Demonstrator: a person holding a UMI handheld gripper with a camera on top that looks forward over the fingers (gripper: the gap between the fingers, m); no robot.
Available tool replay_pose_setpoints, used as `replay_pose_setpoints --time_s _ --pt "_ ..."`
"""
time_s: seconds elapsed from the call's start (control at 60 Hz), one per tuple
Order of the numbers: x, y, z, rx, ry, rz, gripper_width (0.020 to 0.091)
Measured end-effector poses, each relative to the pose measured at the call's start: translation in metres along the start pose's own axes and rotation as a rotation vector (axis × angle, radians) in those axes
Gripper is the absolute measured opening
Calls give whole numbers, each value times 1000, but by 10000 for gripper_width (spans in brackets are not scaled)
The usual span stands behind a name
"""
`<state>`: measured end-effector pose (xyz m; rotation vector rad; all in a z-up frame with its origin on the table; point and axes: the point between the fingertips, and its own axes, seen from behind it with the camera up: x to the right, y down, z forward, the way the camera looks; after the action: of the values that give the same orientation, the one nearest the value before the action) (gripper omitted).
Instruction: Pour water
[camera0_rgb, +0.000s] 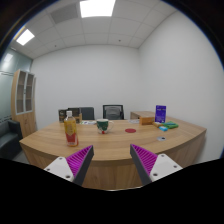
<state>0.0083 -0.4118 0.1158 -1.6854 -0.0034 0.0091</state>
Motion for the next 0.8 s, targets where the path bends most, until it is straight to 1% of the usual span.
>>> replay_pose_setpoints --time_s 0.083,0.15,0.25,0.333,0.35,0.367,0.383,0.4,0.55,0.65,0.8 --pt "-5 1 5 -6 -14 -4 825" --pt "-18 7 25 -13 -39 -9 828" --pt "-46 9 52 -1 -80 -10 826" --pt "-78 13 79 -4 -124 -1 826" --pt "-96 2 75 -17 -128 5 828" --pt "-103 2 80 -15 -135 7 827" --pt "-100 11 97 2 -147 2 827" --pt "-119 1 92 -10 -150 7 826" --pt "-190 0 152 -8 -210 -14 827" --pt "-216 3 195 -22 -206 -39 827" --pt "-225 5 243 -31 -143 -84 829"
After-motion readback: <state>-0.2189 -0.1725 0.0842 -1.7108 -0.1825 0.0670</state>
